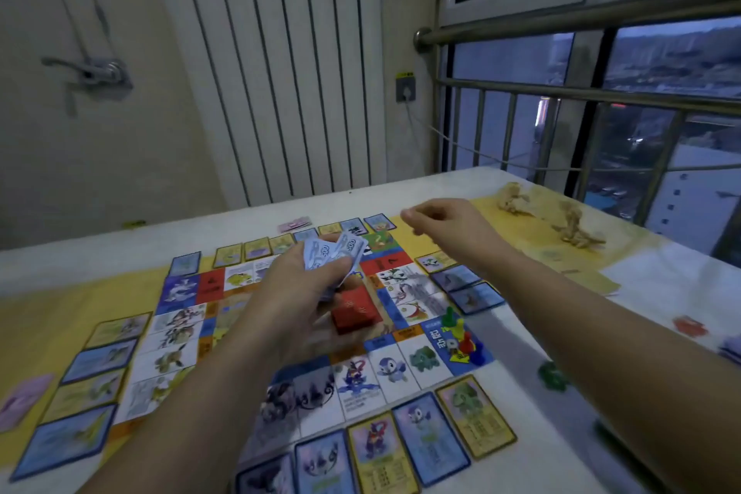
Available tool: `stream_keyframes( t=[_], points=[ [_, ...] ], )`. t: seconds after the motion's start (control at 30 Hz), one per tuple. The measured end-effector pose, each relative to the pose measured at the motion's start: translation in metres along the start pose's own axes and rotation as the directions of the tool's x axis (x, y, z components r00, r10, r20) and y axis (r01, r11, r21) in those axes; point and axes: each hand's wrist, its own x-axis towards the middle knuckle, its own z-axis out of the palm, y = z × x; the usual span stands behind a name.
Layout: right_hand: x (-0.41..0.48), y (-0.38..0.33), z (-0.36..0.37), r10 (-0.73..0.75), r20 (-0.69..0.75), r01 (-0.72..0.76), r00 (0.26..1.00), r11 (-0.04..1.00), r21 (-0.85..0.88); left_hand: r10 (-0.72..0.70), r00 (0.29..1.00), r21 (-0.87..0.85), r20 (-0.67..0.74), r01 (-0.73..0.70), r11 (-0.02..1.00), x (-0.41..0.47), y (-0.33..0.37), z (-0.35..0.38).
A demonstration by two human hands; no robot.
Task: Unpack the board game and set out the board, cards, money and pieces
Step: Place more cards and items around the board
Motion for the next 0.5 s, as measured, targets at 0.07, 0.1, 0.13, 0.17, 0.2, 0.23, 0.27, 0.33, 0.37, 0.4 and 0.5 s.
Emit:
stream_keyframes(
  t=[0.07,0.1,0.13,0.17,0.2,0.23,0.27,0.33,0.37,0.4,0.5],
  points=[
    [-0.014,-0.039,0.021,-0.047,0.218,0.018,0.975,0.991,0.133,0.082,0.996,0.128,-0.033,-0.078,0.989,-0.001,0.0,-0.015],
    [-0.018,-0.052,0.033,-0.063,0.278,0.019,0.959,0.987,0.159,0.118,0.992,0.169,-0.035,-0.111,0.979,-0.003,0.001,-0.023],
    [-0.021,-0.062,0.046,-0.081,0.304,0.028,0.949,0.984,0.174,0.146,0.989,0.197,-0.033,-0.137,0.971,-0.004,0.002,-0.033],
    [-0.022,-0.069,0.058,-0.098,0.31,0.04,0.946,0.982,0.186,0.168,0.985,0.216,-0.031,-0.157,0.964,-0.006,0.003,-0.043],
    [-0.021,-0.074,0.07,-0.115,0.309,0.049,0.944,0.976,0.212,0.183,0.982,0.231,-0.036,-0.17,0.958,-0.007,0.004,-0.052],
    [-0.019,-0.077,0.081,-0.126,0.304,0.05,0.944,0.968,0.245,0.195,0.979,0.244,-0.05,-0.178,0.953,-0.009,0.005,-0.062],
    [-0.016,-0.079,0.091,-0.121,0.296,0.034,0.947,0.959,0.283,0.206,0.976,0.246,-0.075,-0.183,0.952,-0.009,0.006,-0.072],
    [-0.006,-0.08,0.106,-0.074,0.262,-0.021,0.962,0.94,0.34,0.209,0.966,0.193,-0.151,-0.179,0.965,-0.008,0.007,-0.094],
    [0.001,-0.078,0.113,-0.039,0.232,-0.046,0.972,0.935,0.352,0.198,0.961,0.133,-0.19,-0.175,0.976,-0.006,0.009,-0.104],
    [0.009,-0.074,0.119,-0.004,0.195,-0.065,0.981,0.935,0.348,0.181,0.958,0.06,-0.222,-0.172,0.983,-0.004,0.011,-0.113],
    [0.042,-0.055,0.145,0.071,0.073,-0.088,0.995,0.959,0.268,0.107,0.95,-0.166,-0.294,-0.161,0.973,0.004,0.015,-0.133]
  ],
)
